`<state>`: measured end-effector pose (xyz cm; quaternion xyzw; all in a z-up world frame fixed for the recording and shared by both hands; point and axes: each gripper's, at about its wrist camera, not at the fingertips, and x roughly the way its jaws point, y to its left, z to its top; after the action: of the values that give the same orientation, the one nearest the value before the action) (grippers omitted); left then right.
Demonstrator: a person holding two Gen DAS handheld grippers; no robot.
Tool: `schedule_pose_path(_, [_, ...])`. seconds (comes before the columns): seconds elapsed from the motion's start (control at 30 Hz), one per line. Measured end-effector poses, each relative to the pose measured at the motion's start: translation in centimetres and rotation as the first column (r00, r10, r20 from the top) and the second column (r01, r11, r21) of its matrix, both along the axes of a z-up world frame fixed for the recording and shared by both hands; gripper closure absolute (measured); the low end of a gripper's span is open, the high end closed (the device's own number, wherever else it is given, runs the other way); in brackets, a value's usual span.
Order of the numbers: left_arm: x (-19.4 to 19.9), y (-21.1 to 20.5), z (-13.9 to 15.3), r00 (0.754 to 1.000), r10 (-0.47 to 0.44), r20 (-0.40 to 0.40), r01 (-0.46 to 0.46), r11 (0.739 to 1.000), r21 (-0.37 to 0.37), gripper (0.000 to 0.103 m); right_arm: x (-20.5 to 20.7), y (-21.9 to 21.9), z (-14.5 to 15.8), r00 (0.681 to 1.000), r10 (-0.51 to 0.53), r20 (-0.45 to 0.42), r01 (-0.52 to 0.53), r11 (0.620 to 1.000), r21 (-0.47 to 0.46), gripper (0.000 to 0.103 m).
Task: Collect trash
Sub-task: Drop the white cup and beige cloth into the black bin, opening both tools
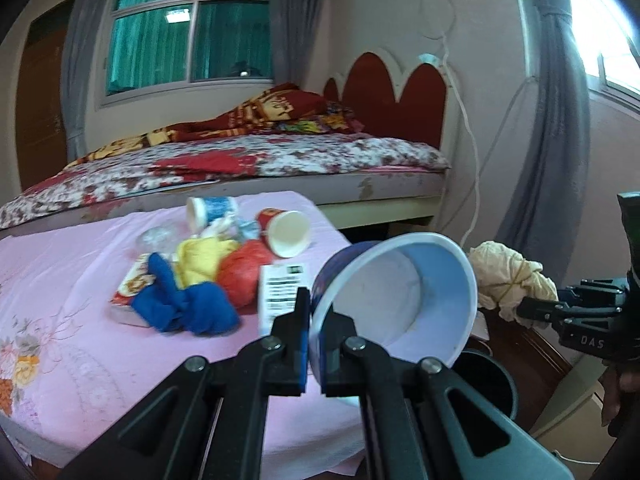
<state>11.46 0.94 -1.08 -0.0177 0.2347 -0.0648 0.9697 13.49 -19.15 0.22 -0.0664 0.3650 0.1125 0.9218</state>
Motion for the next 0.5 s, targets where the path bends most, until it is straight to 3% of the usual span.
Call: schedule_pose_path(0.5, [-0.2, -9.3, -1.3, 0.983, -0.182, -0.041, 0.182, 0.983, 0.015, 0.099, -2.6, -8.8, -2.2, 0.989, -0.137, -0.050, 0.136, 0.991, -0.007, 0.077])
